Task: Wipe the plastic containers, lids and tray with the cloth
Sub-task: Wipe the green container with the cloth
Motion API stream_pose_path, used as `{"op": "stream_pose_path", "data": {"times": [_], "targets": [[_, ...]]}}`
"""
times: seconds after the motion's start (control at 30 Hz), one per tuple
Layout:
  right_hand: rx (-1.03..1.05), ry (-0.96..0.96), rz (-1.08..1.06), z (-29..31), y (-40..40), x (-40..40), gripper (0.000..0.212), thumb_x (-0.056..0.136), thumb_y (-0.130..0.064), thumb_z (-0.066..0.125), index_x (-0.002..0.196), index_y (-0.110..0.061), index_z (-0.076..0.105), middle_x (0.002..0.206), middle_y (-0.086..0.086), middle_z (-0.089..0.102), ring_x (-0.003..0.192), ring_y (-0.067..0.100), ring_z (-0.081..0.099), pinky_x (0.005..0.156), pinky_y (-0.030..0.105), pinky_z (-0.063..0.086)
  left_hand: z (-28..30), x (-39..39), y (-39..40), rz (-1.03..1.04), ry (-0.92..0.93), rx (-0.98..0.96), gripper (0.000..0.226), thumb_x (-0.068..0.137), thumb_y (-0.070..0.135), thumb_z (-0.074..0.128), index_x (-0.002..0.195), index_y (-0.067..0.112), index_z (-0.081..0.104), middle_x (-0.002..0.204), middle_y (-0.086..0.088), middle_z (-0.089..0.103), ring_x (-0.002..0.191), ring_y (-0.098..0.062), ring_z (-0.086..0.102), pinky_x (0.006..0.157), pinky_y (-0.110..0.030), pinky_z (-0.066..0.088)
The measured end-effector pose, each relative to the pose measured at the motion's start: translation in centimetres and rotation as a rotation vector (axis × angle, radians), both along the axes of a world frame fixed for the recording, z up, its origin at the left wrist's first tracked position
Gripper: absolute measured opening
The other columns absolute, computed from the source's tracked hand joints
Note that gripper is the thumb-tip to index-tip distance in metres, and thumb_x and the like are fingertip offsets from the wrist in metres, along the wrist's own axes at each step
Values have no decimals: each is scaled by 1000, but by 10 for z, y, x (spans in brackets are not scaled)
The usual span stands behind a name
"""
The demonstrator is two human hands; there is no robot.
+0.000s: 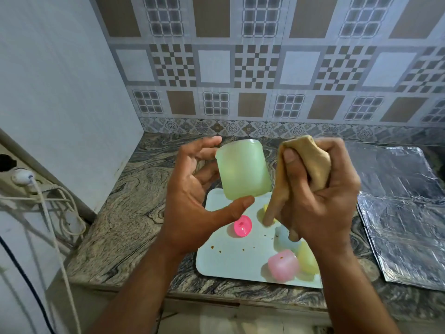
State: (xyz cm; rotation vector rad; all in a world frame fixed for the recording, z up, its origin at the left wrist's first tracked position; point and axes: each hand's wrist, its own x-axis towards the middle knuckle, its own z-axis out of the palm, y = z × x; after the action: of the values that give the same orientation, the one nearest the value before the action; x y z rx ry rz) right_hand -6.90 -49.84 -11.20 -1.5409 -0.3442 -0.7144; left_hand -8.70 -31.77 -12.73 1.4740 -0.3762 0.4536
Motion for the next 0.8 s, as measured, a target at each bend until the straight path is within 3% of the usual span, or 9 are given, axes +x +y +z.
{"op": "stream_pose_path", "data": {"times": [0.1,0.27,0.37,0.5,0.67,0.73,0.8], "targets": [[-26,-50,-17,-2,5,-13,12,96,-17,68,95,-14,57,80,-23,62,68,-5,58,68,9,45,-5,1,-2,-43,18,-60,73,69,8,86,128,33,52,135,9,58,125,-29,68,94,-44,61],[-25,-62,-1,0,9,-22,12,94,-18,69,97,-14,58,84,-24,64,71,-6,61,70,8,46,-7,2,-4,-127,114,-133,72,64,7,89,126,29,57,124,11,66,119,-24,70,96,-45,60],[-49,-20,19,4,5,-16,14,95,-17,70,95,-6,61,85,-13,67,73,-4,62,71,9,47,-5,3,0,-158,163,-158,70,63,20,98,123,33,63,126,8,69,117,-22,70,94,-42,60],[-2,91,8,-3,0,-2,12,97,-9,73,94,-8,62,79,-11,65,70,1,59,70,16,48,-5,2,-2,-179,280,-252,73,58,40,101,121,30,64,123,-10,71,111,-28,72,88,-40,61],[26,12,12,-7,6,-12,11,95,-18,70,95,-15,59,78,-18,63,68,-2,58,69,13,47,-10,1,-8,-190,370,-288,66,73,14,83,129,22,48,139,-20,62,113,-28,73,93,-41,60],[-26,0,19,-8,8,-15,14,95,-18,71,97,-11,59,81,-8,68,68,0,62,68,13,49,-11,-1,-8,-244,388,-291,70,75,11,81,134,22,45,142,-23,59,113,-29,72,94,-40,59],[-69,0,1,-9,8,-15,15,94,-19,72,97,-13,59,83,-8,70,68,-1,64,67,10,48,-8,-3,-8,-282,401,-346,76,75,21,88,137,23,44,141,-26,60,115,-30,70,98,-42,59]]}}
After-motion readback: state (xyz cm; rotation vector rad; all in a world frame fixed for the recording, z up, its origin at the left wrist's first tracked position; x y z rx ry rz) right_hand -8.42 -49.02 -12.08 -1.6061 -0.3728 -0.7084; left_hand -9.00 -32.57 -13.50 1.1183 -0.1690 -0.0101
